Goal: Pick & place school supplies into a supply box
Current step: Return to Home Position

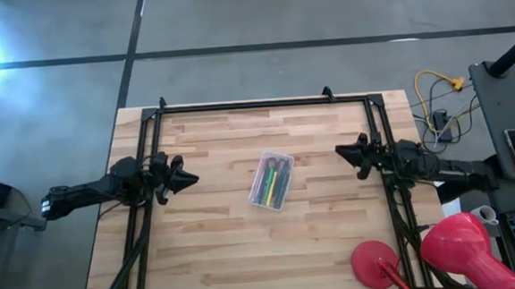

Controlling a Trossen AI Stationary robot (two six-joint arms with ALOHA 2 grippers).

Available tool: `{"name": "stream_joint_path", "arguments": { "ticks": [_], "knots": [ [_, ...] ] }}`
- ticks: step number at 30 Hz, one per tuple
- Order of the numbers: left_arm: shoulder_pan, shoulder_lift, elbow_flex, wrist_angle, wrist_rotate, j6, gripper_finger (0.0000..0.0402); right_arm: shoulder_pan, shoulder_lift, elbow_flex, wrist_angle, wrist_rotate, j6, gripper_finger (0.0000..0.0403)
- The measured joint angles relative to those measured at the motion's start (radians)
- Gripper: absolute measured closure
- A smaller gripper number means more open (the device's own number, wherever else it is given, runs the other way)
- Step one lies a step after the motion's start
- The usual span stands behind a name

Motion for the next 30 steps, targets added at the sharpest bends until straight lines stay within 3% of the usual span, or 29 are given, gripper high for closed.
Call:
{"name": "stream_joint_path", "arguments": {
  "ticks": [4, 30],
  "knots": [
    [0.0, 0.0, 0.0, 0.0, 0.0, 0.0, 0.0364, -0.049, 0.0, 0.0, 0.0, 0.002, 0.0, 0.0335],
    [-0.001, 0.095, 0.0, 0.0, 0.0, 0.0, 0.0364, -0.047, 0.022, 0.0, 0.0, 0.001, 0.0, 0.0335]
  ]
}}
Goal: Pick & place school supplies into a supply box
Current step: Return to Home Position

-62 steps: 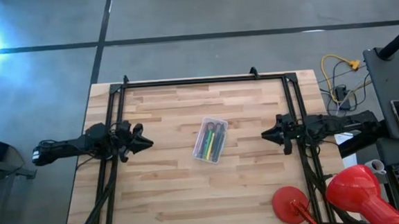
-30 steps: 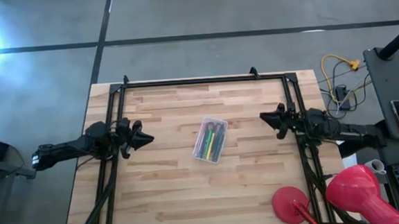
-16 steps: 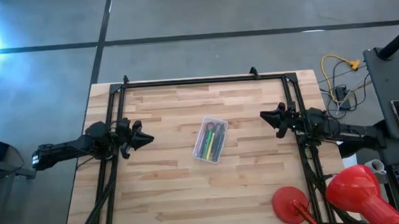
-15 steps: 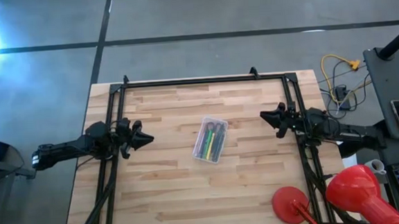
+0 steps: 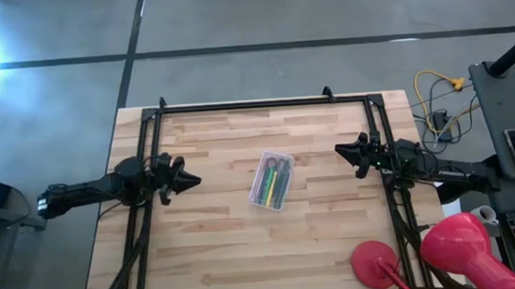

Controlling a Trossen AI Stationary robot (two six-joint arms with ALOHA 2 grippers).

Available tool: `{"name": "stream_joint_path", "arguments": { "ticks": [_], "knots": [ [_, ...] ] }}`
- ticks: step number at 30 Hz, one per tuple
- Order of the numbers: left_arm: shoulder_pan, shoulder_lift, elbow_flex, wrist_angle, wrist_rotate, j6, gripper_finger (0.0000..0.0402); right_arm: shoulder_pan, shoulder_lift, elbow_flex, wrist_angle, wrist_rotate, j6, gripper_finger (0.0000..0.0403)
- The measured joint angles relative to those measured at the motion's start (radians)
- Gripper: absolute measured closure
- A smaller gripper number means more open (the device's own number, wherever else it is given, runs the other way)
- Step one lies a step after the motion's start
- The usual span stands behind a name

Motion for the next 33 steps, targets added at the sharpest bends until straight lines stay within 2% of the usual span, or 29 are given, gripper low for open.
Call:
{"name": "stream_joint_path", "arguments": {
  "ticks": [33],
  "knots": [
    [0.0, 0.275, 0.0, 0.0, 0.0, 0.0, 0.0364, 0.0, 0.001, 0.0, 0.0, 0.0, 0.0, 0.0335]
  ]
}}
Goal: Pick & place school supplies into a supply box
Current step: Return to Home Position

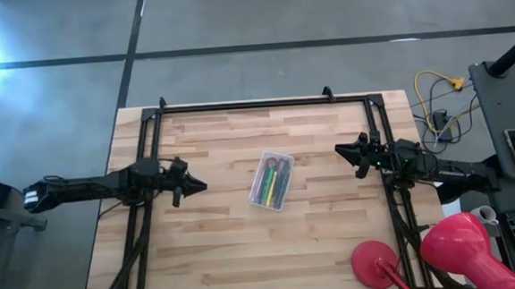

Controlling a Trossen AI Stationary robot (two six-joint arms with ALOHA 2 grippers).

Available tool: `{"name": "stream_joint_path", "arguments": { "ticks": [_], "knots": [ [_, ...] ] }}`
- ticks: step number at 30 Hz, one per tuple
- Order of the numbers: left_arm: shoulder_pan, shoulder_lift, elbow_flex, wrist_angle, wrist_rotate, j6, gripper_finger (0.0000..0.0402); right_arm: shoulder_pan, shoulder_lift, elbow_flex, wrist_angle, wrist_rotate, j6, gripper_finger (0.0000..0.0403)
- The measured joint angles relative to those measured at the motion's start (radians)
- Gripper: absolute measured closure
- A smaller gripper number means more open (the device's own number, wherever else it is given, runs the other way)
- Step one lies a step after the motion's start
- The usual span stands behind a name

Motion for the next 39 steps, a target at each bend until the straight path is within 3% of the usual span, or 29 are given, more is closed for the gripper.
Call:
{"name": "stream_joint_path", "arguments": {
  "ticks": [20, 39],
  "knots": [
    [0.0, 0.093, 0.0, 0.0, 0.0, 0.0, 0.0364, 0.0, 0.0, 0.0, 0.0, 0.0, 0.0, 0.0335],
    [0.0, 0.094, 0.0, 0.0, 0.0, 0.0, 0.0364, 0.0, 0.0, 0.0, 0.0, 0.0, 0.0, 0.0335]
  ]
}}
